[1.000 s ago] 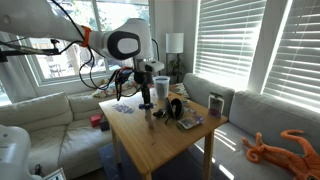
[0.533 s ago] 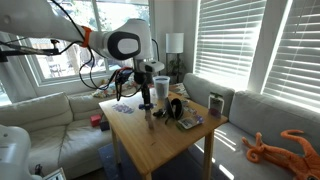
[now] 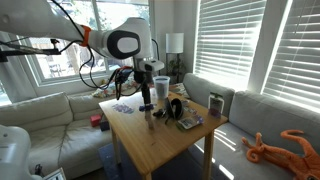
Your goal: Put the toy car on top of the stack of blocks
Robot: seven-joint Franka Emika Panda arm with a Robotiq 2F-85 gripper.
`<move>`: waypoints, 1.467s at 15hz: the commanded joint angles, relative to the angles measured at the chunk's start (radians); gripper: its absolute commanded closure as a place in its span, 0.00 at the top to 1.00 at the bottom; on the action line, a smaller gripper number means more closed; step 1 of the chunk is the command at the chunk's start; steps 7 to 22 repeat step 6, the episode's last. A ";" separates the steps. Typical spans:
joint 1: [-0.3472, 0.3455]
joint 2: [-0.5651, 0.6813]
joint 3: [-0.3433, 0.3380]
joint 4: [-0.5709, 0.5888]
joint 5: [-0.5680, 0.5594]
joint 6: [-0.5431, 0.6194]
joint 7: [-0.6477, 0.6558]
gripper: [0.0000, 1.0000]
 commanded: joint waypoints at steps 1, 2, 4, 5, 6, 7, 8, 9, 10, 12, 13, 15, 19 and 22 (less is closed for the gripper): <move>0.016 -0.068 -0.019 0.012 0.044 -0.029 -0.010 1.00; 0.020 -0.098 -0.028 0.010 0.070 -0.030 -0.027 1.00; 0.039 -0.133 -0.054 0.005 0.146 -0.023 -0.084 1.00; 0.047 -0.145 -0.065 -0.001 0.183 -0.021 -0.115 1.00; 0.018 -0.101 -0.029 0.014 0.116 -0.003 -0.058 1.00; 0.018 -0.101 -0.029 0.014 0.116 -0.003 -0.058 1.00; 0.018 -0.101 -0.029 0.014 0.116 -0.003 -0.058 1.00; 0.018 -0.101 -0.029 0.014 0.116 -0.003 -0.058 1.00; 0.018 -0.101 -0.029 0.014 0.116 -0.003 -0.058 1.00; 0.018 -0.101 -0.029 0.014 0.116 -0.003 -0.058 1.00; 0.018 -0.101 -0.029 0.014 0.116 -0.003 -0.058 1.00; 0.018 -0.101 -0.029 0.014 0.116 -0.003 -0.058 1.00; 0.018 -0.101 -0.029 0.014 0.116 -0.003 -0.058 1.00; 0.018 -0.101 -0.029 0.014 0.116 -0.003 -0.058 1.00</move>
